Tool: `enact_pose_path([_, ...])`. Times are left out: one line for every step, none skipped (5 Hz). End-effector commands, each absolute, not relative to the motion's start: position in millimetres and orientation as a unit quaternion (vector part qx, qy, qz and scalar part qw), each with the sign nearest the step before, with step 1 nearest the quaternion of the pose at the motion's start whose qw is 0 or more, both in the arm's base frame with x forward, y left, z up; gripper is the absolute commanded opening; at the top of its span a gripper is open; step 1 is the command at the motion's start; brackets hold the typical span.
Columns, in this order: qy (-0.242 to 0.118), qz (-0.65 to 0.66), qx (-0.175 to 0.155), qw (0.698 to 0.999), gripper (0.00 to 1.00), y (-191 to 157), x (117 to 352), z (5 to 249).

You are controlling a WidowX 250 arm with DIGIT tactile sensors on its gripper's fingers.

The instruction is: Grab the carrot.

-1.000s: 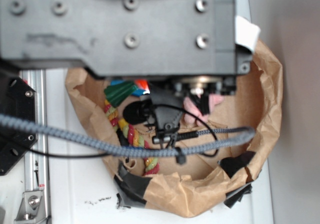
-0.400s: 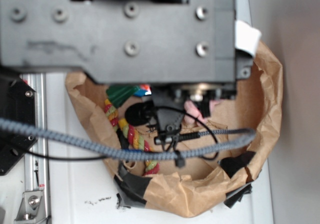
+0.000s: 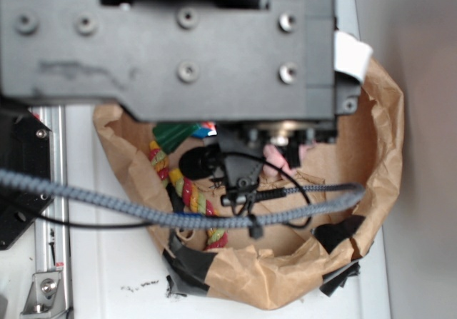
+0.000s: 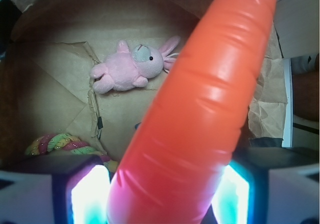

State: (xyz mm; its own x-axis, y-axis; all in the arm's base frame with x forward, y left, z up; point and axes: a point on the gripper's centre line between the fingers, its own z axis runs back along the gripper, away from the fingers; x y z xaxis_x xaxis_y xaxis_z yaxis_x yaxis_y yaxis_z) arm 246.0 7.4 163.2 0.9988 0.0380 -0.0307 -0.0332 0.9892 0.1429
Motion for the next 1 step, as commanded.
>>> enact_pose_path([-0.016,0.012,0.075,0.997,0.0,9.5,242.5,172.8])
